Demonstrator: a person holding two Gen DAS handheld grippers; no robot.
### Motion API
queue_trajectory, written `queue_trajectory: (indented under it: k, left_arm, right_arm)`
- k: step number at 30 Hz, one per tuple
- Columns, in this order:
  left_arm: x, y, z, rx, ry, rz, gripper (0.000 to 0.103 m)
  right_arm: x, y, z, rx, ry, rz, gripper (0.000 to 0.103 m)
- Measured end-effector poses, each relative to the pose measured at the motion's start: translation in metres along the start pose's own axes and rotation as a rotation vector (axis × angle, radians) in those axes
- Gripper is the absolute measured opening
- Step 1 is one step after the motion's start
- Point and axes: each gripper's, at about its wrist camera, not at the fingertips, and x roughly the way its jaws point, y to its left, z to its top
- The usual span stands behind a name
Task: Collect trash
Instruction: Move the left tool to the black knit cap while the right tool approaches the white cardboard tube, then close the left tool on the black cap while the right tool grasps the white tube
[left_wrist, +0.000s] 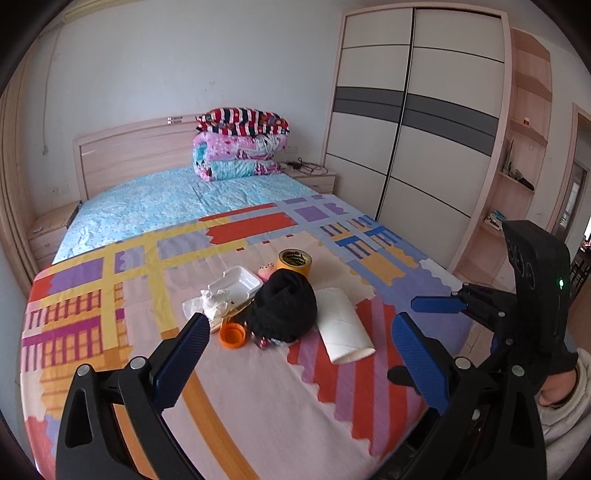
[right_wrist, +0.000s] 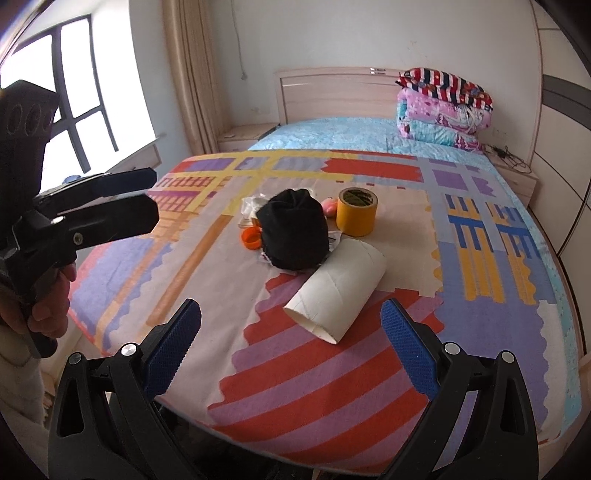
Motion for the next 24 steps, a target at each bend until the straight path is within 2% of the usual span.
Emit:
queue_trajectory:
  k: [12, 14, 20, 22, 24]
  left_arm:
    - [0.089, 0.014, 0.012, 0.037, 0.111, -0.049, 0.094]
    - [0.099, 0.015, 0.012, 0.038, 0.126, -0.052, 0.090]
    - [0.122, 0.022, 0.011, 0.022, 0.172, -0.080, 0.070]
    - [0.125, 0.023, 0.010, 0.017, 0.184, -0.082, 0.054]
    - [0.126, 0.026, 0.009, -0.001, 0.188, -0.079, 0.053]
  right_arm:
    - [0.035, -0.018, 0.000, 0.035, 0.038, -0.027, 0.099]
    - [0.039, -0.020, 0.000, 0.034, 0.044, -0.033, 0.099]
    - [0.047, -0.026, -0.001, 0.038, 0.052, -0.048, 0.099]
    - [0.050, -0.027, -0.001, 0.039, 0.053, -0.053, 0.099]
    - [0.053, -0.027, 0.000, 0.037, 0.055, -0.057, 0.099]
